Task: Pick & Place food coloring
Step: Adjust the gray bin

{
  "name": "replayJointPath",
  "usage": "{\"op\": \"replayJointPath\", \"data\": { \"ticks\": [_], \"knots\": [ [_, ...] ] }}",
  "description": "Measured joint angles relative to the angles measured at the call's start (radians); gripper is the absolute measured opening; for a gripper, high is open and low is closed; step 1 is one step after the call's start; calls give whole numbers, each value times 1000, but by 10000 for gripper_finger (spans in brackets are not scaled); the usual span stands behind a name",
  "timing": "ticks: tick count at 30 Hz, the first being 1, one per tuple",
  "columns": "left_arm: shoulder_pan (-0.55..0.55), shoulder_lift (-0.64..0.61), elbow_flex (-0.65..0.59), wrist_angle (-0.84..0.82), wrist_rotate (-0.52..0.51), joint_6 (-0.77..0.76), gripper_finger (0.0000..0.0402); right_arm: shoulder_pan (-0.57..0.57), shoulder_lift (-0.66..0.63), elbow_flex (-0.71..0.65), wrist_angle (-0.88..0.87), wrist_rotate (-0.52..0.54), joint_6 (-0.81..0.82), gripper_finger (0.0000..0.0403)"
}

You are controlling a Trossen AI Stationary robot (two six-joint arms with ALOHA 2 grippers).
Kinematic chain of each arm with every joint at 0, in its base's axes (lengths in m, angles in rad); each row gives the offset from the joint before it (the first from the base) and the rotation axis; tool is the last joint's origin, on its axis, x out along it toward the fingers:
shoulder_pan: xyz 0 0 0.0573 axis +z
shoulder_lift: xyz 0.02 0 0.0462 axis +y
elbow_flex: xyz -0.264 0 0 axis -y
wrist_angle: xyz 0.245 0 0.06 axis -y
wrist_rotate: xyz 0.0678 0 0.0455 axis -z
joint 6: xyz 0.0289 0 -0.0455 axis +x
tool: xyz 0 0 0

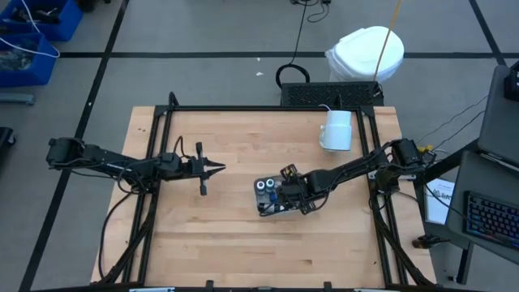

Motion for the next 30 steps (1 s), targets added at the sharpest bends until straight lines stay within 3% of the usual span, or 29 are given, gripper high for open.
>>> {"op": "replayJointPath", "data": {
  "ticks": [9,15,17,24,27,30],
  "knots": [
    [0,0,0,0,0,-1,37,24,-1,115,-138,40,22,6],
    [0,0,0,0,0,-2,37,14,-3,187,-173,-222,81,37],
    [0,0,0,0,0,-3,37,9,-4,188,-172,-267,118,56],
    [0,0,0,0,0,-3,37,9,-4,188,-166,-149,182,121],
    [0,0,0,0,0,-11,37,11,-5,188,-169,-76,173,127],
    [0,0,0,0,-1,-23,37,11,-20,188,-173,-83,169,108]
  ]
}}
